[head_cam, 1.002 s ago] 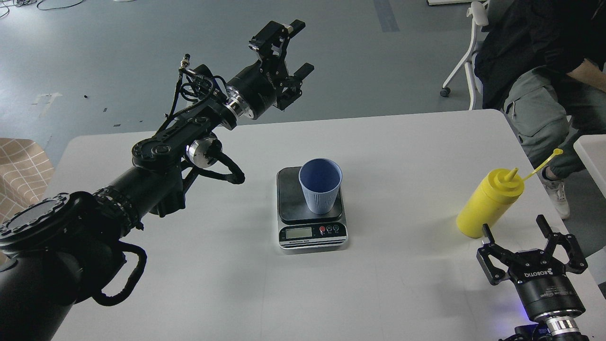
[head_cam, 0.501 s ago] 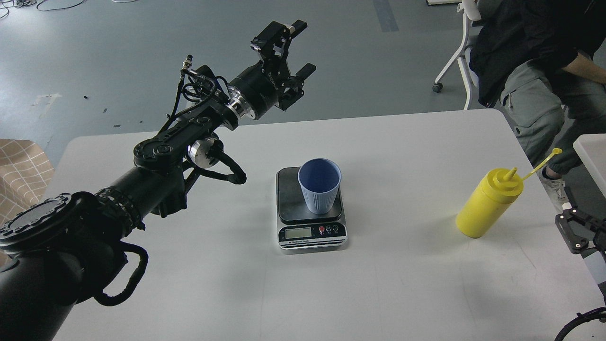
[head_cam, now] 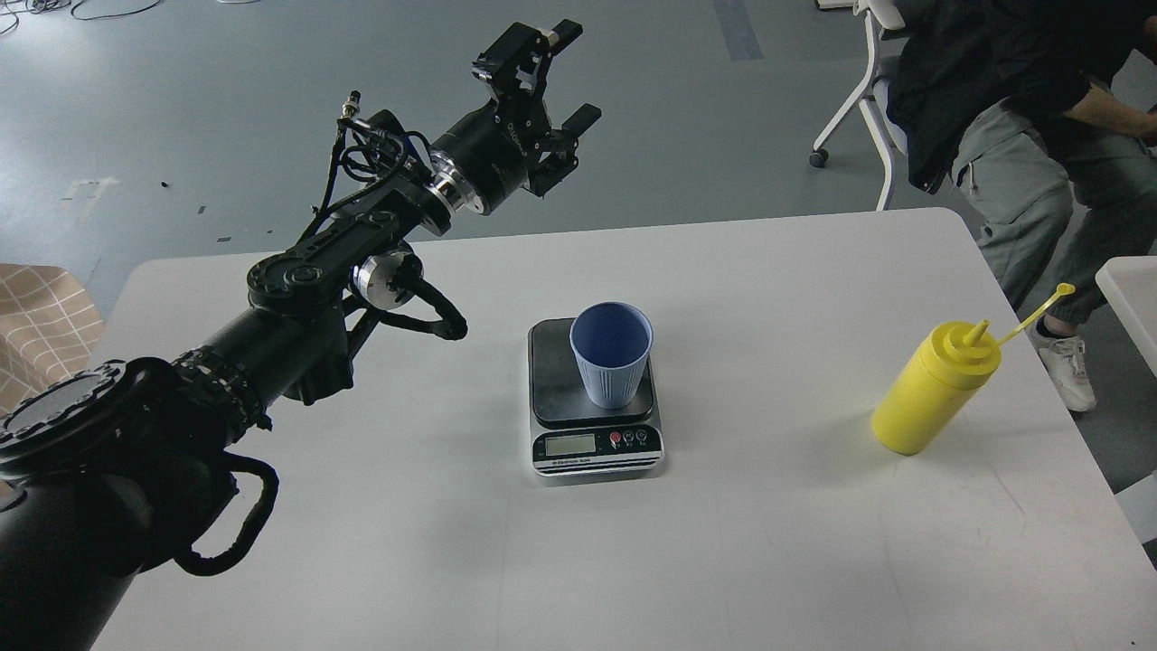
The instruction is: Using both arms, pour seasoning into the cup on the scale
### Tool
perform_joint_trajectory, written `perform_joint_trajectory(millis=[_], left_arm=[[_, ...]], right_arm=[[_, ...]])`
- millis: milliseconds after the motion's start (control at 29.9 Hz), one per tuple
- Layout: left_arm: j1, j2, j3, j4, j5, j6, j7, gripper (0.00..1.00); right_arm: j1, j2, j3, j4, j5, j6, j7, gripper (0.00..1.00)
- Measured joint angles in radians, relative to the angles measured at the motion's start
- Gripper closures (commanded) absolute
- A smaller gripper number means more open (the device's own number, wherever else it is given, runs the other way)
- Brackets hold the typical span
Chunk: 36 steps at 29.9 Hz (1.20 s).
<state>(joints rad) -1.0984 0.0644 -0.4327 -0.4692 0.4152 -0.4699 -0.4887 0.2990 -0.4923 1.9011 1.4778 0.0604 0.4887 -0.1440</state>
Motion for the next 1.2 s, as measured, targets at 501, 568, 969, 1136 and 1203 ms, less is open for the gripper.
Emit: perform_joint_trajectory(millis=[501,568,969,1136,1203], left_arm=[[-0.127,0.083,-0.051,0.006,-0.155,-0.019,0.000,0.02],[-0.136,0.085,-0.053,0.006,-0.170,-0.019,0.000,0.02],[-0.127,0.078,-0.073,0.005,-0.175,-0.019,0.000,0.02],[-0.123,0.076,-0.073,0.004,-0.172,-0.019,0.000,0.02],[-0.120,0.076,-0.073,0.004,-0.172,-0.019,0.000,0.02]], right_arm=[[0.395,0.163,-0.376,-0.336,-0.269,0.000,0.000,0.01],[0.396,0.208,-0.380,-0.340,-0.341,0.000,0.003,0.00],[0.388,0.330,-0.372,-0.322,-0.548,0.000,0.038,0.00],[0.384,0.331,-0.357,-0.302,-0.548,0.000,0.054,0.00],[0.384,0.331,-0.354,-0.300,-0.549,0.000,0.055,0.00]])
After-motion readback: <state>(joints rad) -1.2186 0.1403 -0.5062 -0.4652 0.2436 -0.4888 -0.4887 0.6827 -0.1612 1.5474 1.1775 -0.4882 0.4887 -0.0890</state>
